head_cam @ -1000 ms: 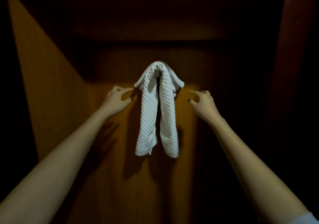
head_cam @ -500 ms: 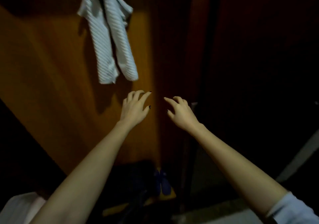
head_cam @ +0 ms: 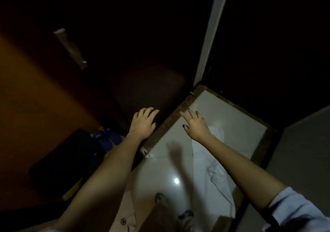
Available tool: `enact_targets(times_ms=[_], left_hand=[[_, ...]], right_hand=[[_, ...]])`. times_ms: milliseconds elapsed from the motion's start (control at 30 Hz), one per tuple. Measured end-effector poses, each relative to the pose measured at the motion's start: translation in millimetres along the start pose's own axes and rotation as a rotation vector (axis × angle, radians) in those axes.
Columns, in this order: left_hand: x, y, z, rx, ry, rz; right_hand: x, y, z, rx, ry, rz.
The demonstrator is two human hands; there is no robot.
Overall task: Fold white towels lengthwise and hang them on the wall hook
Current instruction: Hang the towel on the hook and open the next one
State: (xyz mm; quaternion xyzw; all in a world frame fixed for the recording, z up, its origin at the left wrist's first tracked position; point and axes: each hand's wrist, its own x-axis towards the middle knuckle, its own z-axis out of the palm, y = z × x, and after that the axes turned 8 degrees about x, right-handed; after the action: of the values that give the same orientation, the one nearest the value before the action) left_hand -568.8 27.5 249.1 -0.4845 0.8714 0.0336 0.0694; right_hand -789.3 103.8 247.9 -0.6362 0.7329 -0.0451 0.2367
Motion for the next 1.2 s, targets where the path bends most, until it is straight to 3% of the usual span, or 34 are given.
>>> enact_targets(times_ms=[300,467,767,967,1100,1200], left_hand=[[17.3,147.3,122.1,0.035,-0.179,0.324],[35.9,206.3,198.7,0.046,-0.26,0.481],[114.8,296.1,365.3,0.133,-0.163,0.737],[165.0,327.3,498.5,0.183,-0.166,0.823],[205.8,341.5,590.0,0.212,-0.143,0.893],[244.9,354.5,650.9,0.191,-0.114,0.953]], right_hand=[[-95.0,168.0,118.6,0.194,-0.08,0.503],[-129.6,234.1,187.8,0.263,-0.086,0.659],[-94.9,365.6,317.3,0.395,0.073,0.85],[-48.6,443.8,430.7,0.426,0.175,0.842],[-10.1,493.6,505.3,0.587,0.205,0.872],[22.0,534.1,551.1,0.735,0.405,0.882]])
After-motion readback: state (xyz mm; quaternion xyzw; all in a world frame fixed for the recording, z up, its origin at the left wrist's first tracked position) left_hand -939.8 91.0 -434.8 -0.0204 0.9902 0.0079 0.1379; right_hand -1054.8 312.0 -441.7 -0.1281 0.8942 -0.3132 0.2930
